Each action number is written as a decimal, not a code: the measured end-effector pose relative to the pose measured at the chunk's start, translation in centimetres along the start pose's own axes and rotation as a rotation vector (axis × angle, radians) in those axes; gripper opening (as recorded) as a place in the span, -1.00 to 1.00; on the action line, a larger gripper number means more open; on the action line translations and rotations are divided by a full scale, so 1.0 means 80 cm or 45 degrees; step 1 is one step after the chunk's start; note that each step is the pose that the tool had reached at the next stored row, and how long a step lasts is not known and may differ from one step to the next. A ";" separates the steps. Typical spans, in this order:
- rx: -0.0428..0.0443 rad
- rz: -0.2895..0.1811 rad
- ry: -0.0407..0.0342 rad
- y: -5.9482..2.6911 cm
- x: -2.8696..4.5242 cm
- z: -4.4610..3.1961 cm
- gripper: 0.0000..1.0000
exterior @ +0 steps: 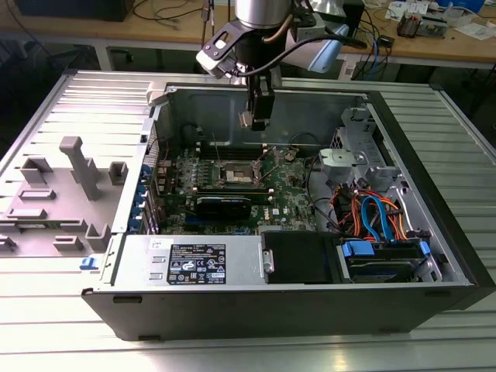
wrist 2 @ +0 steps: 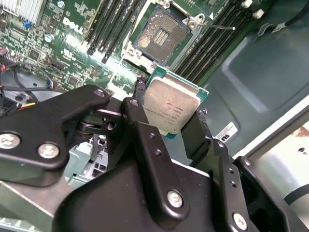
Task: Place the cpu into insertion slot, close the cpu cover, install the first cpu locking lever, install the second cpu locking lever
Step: 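Place the cpu into insertion slot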
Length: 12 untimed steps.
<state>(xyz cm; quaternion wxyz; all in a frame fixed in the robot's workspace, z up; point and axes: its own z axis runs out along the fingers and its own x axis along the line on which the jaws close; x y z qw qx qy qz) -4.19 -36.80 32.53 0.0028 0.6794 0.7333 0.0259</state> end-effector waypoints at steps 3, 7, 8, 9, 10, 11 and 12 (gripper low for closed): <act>0.000 0.011 -0.0003 0.000 -0.0040 0.0018 0.08; 0.000 0.013 -0.0005 0.000 -0.0049 0.0019 0.08; -0.001 0.013 -0.0004 0.000 -0.0058 0.0019 0.08; -0.001 0.013 -0.0004 -0.001 -0.0068 0.0019 0.08; -0.001 0.013 -0.0004 -0.001 -0.0068 0.0019 0.08; -0.001 0.013 -0.0005 -0.001 -0.0069 0.0019 0.08; -0.001 0.013 -0.0004 -0.001 -0.0070 0.0019 0.08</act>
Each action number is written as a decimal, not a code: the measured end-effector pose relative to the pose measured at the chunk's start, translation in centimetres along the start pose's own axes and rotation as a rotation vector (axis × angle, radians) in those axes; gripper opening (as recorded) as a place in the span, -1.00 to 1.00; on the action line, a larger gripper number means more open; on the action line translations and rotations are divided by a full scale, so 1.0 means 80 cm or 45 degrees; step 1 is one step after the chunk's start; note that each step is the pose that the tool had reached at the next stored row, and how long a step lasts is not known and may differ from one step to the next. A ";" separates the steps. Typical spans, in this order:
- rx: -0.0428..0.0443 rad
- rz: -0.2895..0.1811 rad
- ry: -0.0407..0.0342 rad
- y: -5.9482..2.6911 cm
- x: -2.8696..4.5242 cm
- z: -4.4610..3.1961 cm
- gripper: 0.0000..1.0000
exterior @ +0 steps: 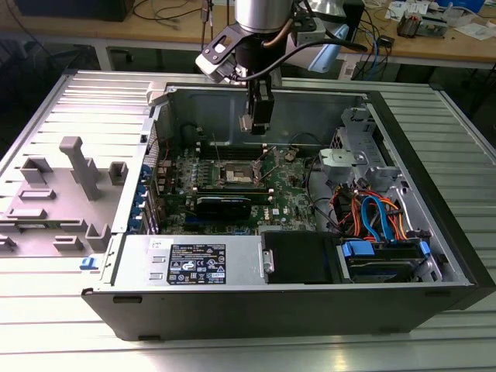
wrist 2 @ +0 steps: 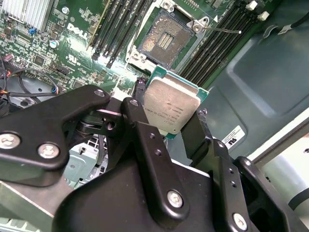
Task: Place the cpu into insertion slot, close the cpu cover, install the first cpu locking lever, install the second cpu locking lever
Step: 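Place the cpu into insertion slot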
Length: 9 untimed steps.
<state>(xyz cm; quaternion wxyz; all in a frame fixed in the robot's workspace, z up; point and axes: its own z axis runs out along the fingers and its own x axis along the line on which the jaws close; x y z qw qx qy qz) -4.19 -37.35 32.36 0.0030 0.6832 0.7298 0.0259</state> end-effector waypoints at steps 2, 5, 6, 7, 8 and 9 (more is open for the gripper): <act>0.000 0.000 0.0000 0.000 -0.0001 0.0000 0.08; 0.000 0.000 0.0000 0.000 -0.0002 0.0000 0.08; 0.000 0.000 0.0000 0.000 -0.0003 0.0000 0.08; 0.000 0.000 0.0000 0.000 -0.0002 0.0000 0.08; 0.000 0.002 -0.0002 -0.001 -0.0002 0.0000 0.08; 0.000 0.011 -0.0007 -0.001 -0.0003 0.0000 0.08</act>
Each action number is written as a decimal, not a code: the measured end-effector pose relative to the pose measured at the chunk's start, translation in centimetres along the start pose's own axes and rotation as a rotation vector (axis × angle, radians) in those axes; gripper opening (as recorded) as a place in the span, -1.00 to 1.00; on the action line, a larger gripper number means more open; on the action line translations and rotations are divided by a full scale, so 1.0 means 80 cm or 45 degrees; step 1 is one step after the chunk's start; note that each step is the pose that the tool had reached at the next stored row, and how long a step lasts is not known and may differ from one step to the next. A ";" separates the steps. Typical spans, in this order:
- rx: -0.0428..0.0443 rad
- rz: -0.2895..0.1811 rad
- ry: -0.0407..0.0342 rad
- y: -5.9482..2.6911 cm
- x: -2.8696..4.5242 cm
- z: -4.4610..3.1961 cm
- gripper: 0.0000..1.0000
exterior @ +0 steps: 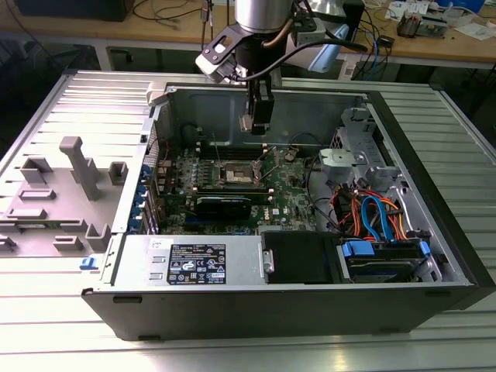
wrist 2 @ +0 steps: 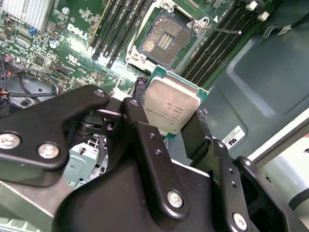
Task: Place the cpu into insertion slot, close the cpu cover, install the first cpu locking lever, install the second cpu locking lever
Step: 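Place the cpu into insertion slot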
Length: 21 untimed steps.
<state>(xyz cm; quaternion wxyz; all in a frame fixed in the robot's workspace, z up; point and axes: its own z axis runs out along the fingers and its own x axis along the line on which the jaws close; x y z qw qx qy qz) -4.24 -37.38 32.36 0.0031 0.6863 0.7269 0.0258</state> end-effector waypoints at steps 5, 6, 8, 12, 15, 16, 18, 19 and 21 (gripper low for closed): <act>-0.001 0.040 -0.0014 -0.012 0.0006 0.0025 0.08; -0.001 0.040 -0.0012 -0.013 0.0007 0.0033 0.08; -0.002 0.054 -0.0019 -0.014 0.0007 0.0058 0.08; -0.003 0.084 -0.0031 -0.015 0.0006 0.0114 0.08; -0.003 0.084 -0.0033 -0.015 0.0004 0.0153 0.08; -0.003 0.084 -0.0033 -0.015 0.0004 0.0162 0.08; -0.002 0.084 -0.0034 -0.015 0.0003 0.0176 0.08; -0.002 0.084 -0.0035 -0.015 0.0002 0.0181 0.08; -0.003 0.084 -0.0028 -0.015 0.0002 0.0196 0.08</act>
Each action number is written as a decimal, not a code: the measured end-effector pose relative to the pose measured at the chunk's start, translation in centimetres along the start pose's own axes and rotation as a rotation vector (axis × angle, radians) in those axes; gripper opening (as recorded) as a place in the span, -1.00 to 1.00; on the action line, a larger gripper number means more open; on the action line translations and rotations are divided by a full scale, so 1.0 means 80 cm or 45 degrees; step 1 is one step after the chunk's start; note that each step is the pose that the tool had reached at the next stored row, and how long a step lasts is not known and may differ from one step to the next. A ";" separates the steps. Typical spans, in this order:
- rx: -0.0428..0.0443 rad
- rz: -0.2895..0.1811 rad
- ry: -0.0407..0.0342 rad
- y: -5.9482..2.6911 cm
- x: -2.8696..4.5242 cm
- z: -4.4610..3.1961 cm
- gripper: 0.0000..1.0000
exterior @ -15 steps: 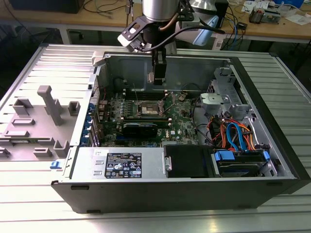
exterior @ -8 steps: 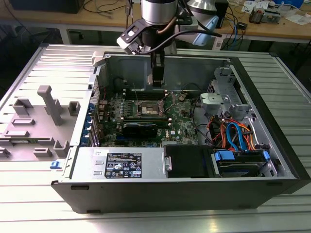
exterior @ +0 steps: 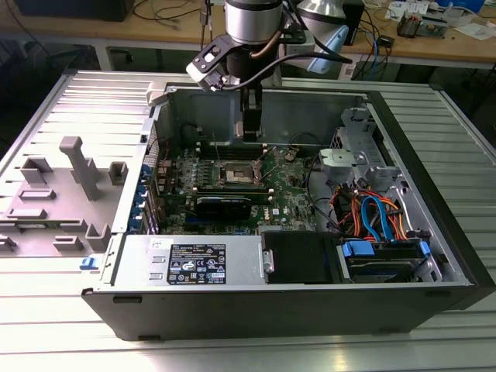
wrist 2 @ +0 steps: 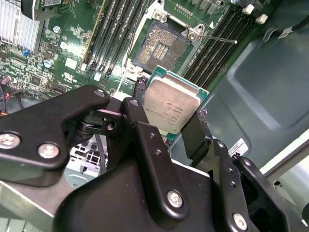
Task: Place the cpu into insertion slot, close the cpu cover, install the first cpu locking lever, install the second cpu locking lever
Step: 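Place the cpu into insertion slot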
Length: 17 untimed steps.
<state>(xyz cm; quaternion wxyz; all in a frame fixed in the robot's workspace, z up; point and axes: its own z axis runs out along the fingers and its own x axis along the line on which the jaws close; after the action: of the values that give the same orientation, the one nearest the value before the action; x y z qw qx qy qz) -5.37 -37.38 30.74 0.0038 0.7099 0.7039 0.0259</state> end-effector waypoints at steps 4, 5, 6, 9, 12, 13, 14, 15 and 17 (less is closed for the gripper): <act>0.000 0.000 0.0001 0.000 -0.0004 0.0094 0.08; -0.001 0.000 0.0002 0.000 -0.0005 0.0118 0.08; 0.000 0.000 0.0002 -0.001 -0.0009 0.0152 0.08; -0.001 0.000 0.0009 -0.001 -0.0015 0.0218 0.08; -0.001 0.000 0.0039 -0.001 -0.0028 0.0297 0.08; -0.001 0.000 0.0039 -0.002 -0.0030 0.0319 0.08; -0.001 0.000 0.0038 -0.002 -0.0031 0.0345 0.08; -0.001 -0.001 0.0039 -0.002 -0.0032 0.0368 0.08; -0.001 -0.002 0.0040 -0.002 -0.0034 0.0414 0.08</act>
<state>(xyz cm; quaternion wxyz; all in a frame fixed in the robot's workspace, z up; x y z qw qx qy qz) -5.38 -37.55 27.42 0.0029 0.7092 0.7045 0.0272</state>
